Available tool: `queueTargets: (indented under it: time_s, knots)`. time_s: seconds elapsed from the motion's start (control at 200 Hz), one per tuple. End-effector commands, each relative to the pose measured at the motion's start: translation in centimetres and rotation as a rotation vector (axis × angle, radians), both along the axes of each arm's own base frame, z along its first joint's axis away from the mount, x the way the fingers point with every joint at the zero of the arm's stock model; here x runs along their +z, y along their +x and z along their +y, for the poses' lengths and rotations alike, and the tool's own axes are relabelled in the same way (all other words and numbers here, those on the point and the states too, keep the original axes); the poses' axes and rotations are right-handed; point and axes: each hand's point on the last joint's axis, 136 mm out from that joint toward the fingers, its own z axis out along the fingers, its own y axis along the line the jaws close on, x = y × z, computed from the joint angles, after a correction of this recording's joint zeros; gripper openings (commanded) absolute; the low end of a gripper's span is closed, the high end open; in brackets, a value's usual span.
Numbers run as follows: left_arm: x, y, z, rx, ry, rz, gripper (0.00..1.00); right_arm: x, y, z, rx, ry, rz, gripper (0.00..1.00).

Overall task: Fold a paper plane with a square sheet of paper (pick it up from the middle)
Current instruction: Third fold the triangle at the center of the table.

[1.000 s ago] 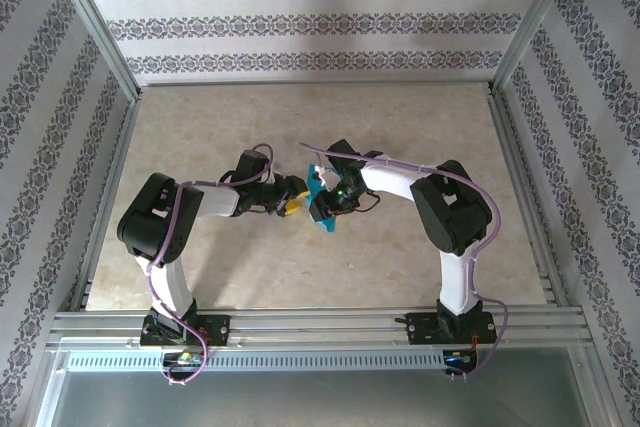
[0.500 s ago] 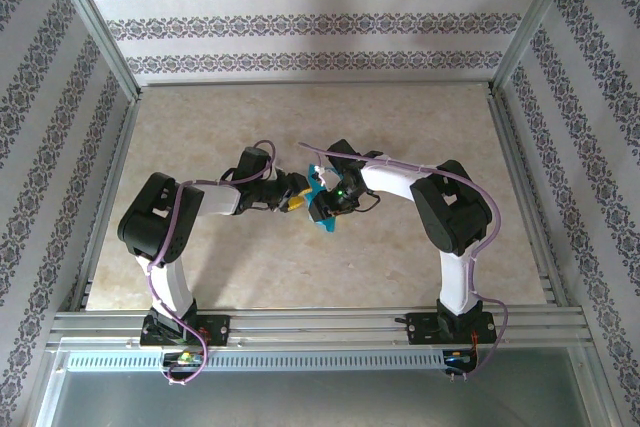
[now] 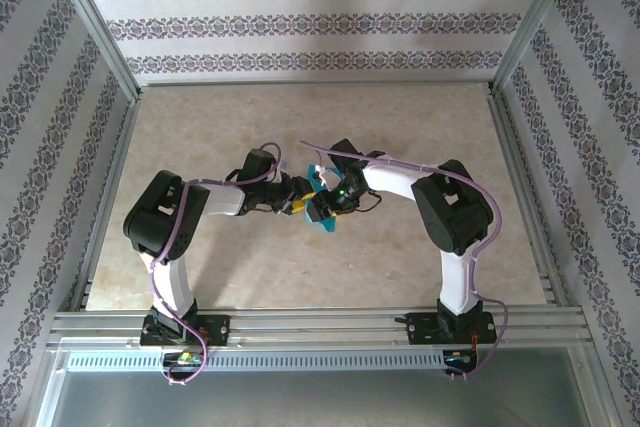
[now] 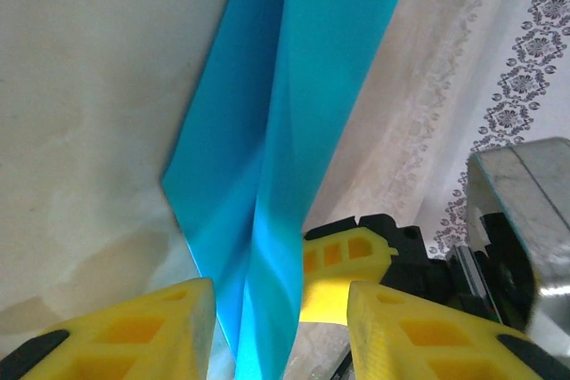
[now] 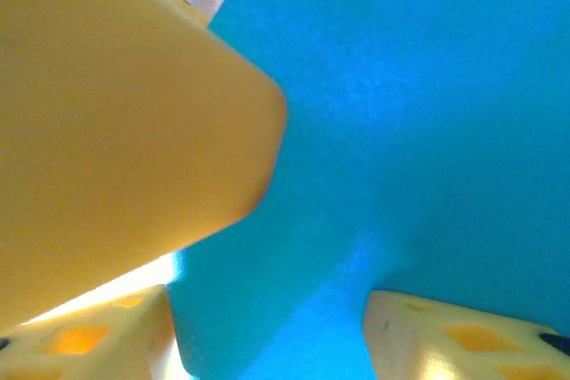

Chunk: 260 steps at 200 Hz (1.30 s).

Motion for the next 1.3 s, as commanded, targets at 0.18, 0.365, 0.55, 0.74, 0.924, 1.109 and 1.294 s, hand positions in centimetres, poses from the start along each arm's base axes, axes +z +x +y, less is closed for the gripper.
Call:
queueTargets:
  time_s: [0.18,0.365,0.55,0.74,0.924,1.109,1.294]
  knots:
    - [0.2,0.2,-1.1,-0.062,-0.013,-0.040,0.40,-4.1,-2.0,-2.5,0.000,-0.079,0.085,0.72]
    - [-0.4,0.1,-0.9,-0.060,0.002,-0.024,0.37,-3.4,-1.5,-2.4,0.000,-0.046,0.062,0.75]
    - [-0.9,-0.2,-0.6,-0.056,0.026,-0.011,0.30,-2.7,-0.8,-2.3,-0.021,-0.016,0.045,0.75]
    - [-1.4,-0.5,-0.2,-0.052,0.053,0.008,0.19,-1.2,0.1,-2.1,-0.054,0.025,0.021,0.70]
    - [-1.6,-0.7,0.0,-0.041,0.063,0.023,0.09,2.6,1.7,-1.4,-0.150,0.094,-0.041,0.56]
    - [-1.0,-0.6,0.0,-0.022,0.068,0.018,0.04,4.1,2.8,-1.7,-0.333,0.093,-0.081,0.44]
    - [-0.7,-0.7,0.2,0.009,0.073,0.019,0.04,2.9,4.2,-2.9,-0.476,0.020,-0.090,0.39]
